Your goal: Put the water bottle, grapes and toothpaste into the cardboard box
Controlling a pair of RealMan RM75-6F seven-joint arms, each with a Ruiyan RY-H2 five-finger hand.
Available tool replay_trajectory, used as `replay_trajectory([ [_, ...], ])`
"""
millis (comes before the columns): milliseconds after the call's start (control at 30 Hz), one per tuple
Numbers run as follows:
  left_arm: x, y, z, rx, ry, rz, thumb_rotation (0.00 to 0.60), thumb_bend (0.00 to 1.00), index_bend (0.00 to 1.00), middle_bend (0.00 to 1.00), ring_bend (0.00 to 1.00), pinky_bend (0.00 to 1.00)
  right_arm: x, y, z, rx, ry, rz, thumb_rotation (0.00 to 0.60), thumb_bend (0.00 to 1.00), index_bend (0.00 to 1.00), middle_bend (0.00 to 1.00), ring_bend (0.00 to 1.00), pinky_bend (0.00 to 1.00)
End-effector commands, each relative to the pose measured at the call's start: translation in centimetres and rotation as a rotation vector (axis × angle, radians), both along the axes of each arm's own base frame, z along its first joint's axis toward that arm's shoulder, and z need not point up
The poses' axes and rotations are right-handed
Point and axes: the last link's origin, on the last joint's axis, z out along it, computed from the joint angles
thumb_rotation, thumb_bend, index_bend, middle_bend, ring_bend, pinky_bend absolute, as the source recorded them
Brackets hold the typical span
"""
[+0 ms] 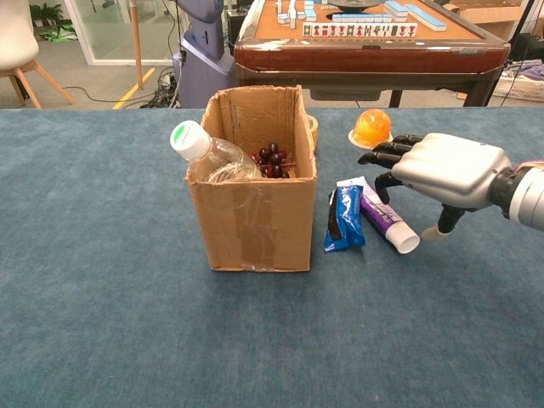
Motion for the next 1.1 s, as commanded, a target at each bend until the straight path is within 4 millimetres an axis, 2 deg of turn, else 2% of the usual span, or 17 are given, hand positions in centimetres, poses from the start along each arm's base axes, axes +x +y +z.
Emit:
replay_trajectory([
  [33, 0.0, 0.0, 0.0, 0.0, 0.0, 0.0, 0.6, 0.28, 0.32, 0.43, 0.35, 0.55, 0.0, 0.1, -0.4, 0.007, -0.003, 0.003, 0.6, 0.0, 0.38, 0.04, 0.0, 0.09],
  [667, 0.0, 0.0, 0.1, 0.001, -0.003, -0.001, 0.6, 0.28, 0.32, 0.44, 0.35, 0.55, 2.1, 1.5, -3.0, 0.085, -0.081, 0.029, 0.6, 0.0, 0.38, 0.04, 0.0, 0.09],
  [1100, 0.0, 0.0, 0.0, -0.002, 0.0, 0.0, 0.6, 0.28, 0.32, 0.43, 0.35, 0.55, 2.1, 0.6, -1.2, 0.091, -0.031, 0.062, 0.6, 0.0, 0.38, 0.04, 0.0, 0.09],
])
